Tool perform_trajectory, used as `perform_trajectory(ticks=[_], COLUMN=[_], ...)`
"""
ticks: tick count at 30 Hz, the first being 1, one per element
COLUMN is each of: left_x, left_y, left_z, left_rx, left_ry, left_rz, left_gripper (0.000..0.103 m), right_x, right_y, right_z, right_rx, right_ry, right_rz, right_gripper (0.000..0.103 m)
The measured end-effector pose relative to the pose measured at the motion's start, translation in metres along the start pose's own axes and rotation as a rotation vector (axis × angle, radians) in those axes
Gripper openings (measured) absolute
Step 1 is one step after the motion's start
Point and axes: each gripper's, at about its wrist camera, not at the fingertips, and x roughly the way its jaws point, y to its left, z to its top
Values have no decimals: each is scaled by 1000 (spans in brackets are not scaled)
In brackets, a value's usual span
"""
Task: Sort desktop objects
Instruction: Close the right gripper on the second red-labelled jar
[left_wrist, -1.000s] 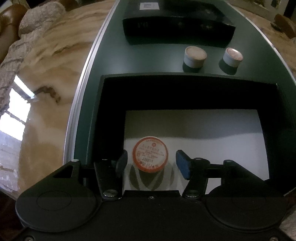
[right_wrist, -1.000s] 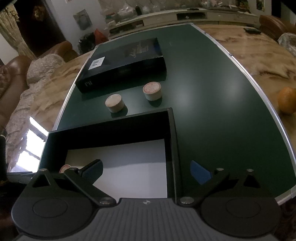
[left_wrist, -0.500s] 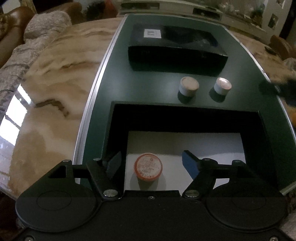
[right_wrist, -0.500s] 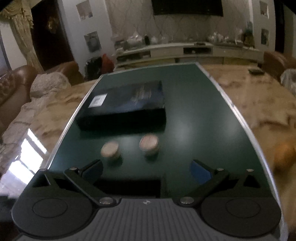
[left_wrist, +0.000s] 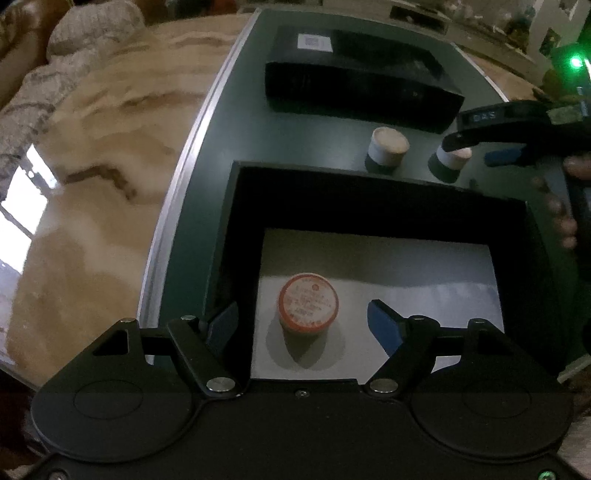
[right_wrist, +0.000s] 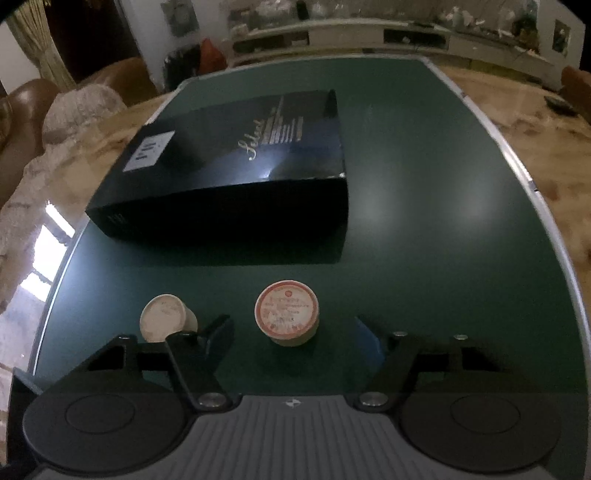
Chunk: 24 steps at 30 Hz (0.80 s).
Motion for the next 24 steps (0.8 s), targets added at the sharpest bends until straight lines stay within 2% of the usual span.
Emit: perform_trajectory(ticks=[6,11,19,24], left_x=[1,1,4,4], left_y=[0,0,0,1], left_z=[-1,-4,-5,-5], left_rx=[-4,0,-5,-10], left_ry=[4,4,16,16], left_rz=[-25,-32,-40,-40], left_gripper=[77,77,77,77], right_x=[9,12,9,-21], right_y=[13,20,23,23], right_z=[5,8,8,5], right_rx=[-31,-54,-61,-54], right_ry=[15,21,24,-4], right_rz=[0,-16,-18,15], right_gripper=[63,45,45,45])
